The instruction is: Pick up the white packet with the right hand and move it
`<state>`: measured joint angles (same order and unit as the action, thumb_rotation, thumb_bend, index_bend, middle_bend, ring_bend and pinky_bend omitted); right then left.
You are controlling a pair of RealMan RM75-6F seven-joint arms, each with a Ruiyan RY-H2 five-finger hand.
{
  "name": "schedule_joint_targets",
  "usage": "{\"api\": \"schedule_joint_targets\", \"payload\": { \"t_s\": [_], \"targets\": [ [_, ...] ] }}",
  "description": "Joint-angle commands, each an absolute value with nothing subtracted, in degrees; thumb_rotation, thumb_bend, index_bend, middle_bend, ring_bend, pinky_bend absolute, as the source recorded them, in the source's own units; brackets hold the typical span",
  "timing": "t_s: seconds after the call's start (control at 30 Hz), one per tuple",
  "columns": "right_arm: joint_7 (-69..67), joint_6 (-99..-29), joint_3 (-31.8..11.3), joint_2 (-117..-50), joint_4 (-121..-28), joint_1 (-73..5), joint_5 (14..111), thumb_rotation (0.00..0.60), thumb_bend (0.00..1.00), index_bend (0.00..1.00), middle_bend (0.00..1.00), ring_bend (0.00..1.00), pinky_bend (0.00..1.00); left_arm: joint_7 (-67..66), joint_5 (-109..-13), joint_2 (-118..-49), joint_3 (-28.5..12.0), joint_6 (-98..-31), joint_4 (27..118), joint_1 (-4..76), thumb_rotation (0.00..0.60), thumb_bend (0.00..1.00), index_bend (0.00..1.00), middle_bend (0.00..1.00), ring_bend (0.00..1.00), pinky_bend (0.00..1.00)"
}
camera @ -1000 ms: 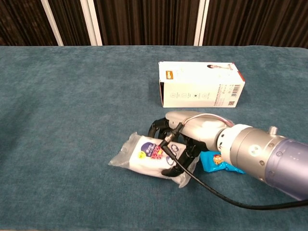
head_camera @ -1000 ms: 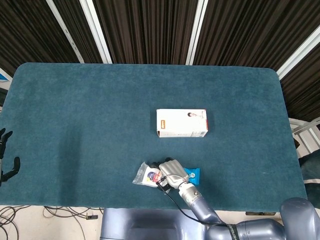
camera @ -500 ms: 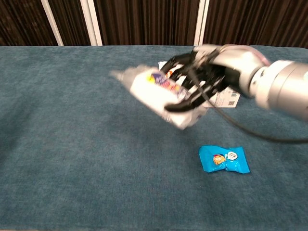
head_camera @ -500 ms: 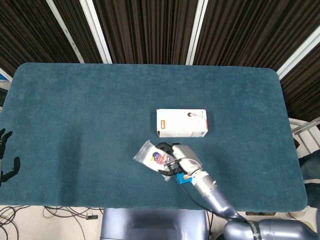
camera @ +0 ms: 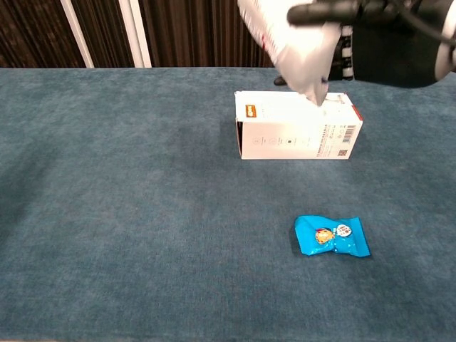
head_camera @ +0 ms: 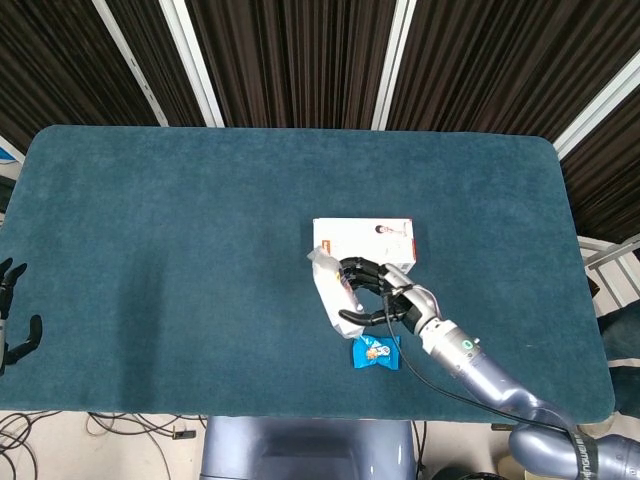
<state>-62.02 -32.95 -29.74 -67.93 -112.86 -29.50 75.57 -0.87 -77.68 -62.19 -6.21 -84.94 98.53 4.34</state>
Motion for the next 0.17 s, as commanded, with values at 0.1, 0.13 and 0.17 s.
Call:
{"api": "schedule_joint_targets", "payload": {
  "t_s": [0.1, 0.13, 0.17],
  "targets": [
    [-104.4, -43.8, -25.3, -61.5, -102.9, -29.5, 108.1, 0.600, 0.38, 0.38, 0.40, 0.51, 0.24, -0.7, -77.8, -62.1, -6.2, -85.0, 98.6, 4.2, 0.600, 0.50, 0.07, 0.00, 0.00, 0.00],
    [-109.8, -48.0, -23.1, -61.2, -100.1, -30.6, 111.6, 0.600, 0.37, 0.38, 0.40, 0.51, 0.24, -0.6, -77.8, -62.1, -6.2, -85.1, 98.6, 4.2, 0.600, 0.50, 0.07, 0.00, 0.00, 0.00],
    [-114.8, -52.4, -21.1, -61.0, -97.1, -31.7, 114.4, 0.600, 0.37, 0.38, 0.40, 0.51, 0.24, -0.6, -77.8, -62.1, -6.2, -85.1, 98.6, 4.2, 0.600, 0.50, 0.07, 0.00, 0.00, 0.00]
  ]
}}
